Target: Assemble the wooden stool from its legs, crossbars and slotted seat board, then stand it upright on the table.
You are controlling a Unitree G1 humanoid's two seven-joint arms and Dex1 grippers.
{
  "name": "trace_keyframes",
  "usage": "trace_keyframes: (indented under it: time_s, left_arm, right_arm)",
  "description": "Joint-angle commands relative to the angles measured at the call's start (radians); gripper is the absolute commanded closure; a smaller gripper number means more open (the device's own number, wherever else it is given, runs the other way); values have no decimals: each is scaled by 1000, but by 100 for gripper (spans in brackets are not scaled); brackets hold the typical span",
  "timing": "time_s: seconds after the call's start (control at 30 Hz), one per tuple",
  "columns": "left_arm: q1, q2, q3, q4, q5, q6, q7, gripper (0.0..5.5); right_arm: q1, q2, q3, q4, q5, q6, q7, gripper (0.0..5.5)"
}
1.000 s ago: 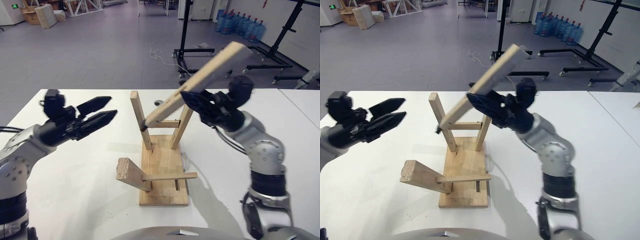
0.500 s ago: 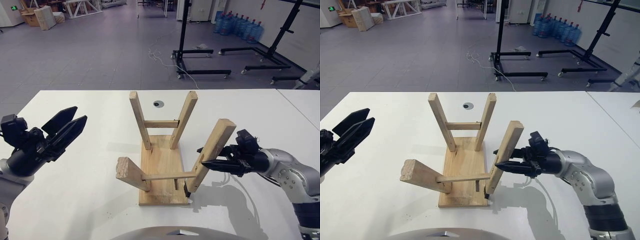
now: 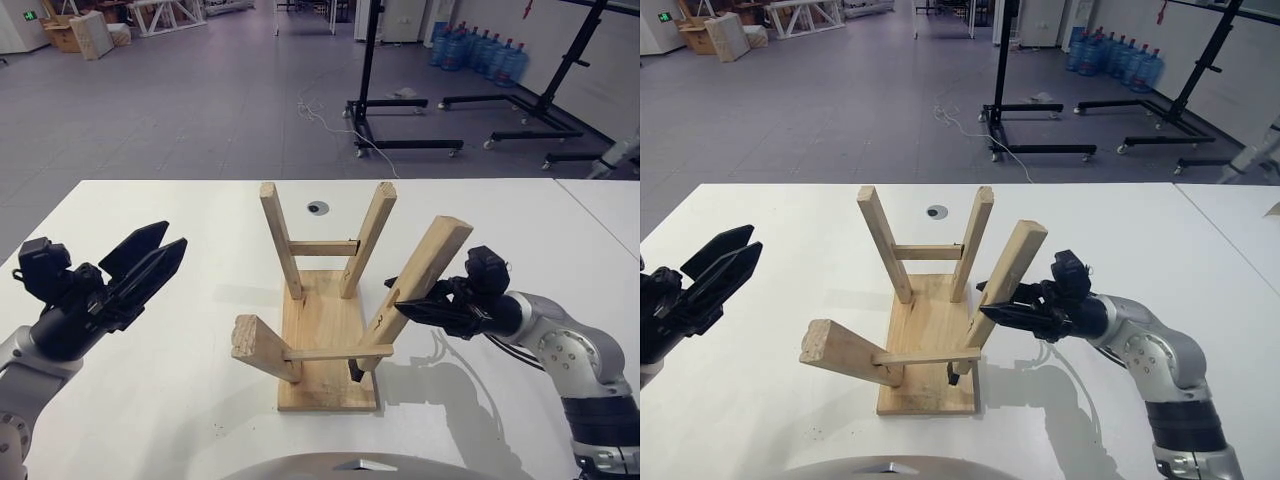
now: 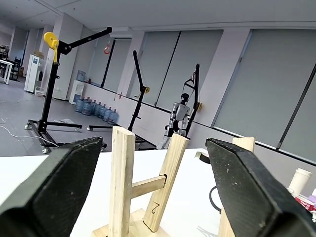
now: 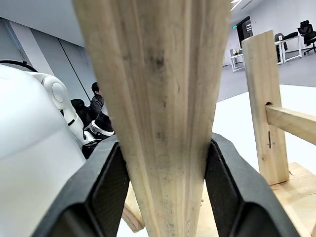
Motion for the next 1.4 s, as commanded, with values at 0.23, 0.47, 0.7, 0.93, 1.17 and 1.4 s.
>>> trace_keyframes:
  time_s: [0.23,0.47,0.7,0.93,1.17,1.4]
  left_arm:
    - [0,32,-28,9,26,-5,-13,168]
    - [13,33,-35,14,46,-5,-23,168]
    - [19,23,-46,10,68,-15,-27,168]
    - [30,5,-57,12,86,-41,-29,168]
    - [24,-3,-76,26,108,-58,-40,168]
    - [28,-7,-85,33,123,-72,-49,168]
  right_arm:
    - [-29,-10,41,106,-157,-132,49,344]
    - [-30,-9,78,137,-246,-254,88,345]
    - [18,-10,74,66,-303,-387,89,345]
    - [68,2,77,65,-307,-439,71,345]
    - [50,53,54,139,-295,-513,72,345]
    - [81,66,19,173,-216,-491,139,345]
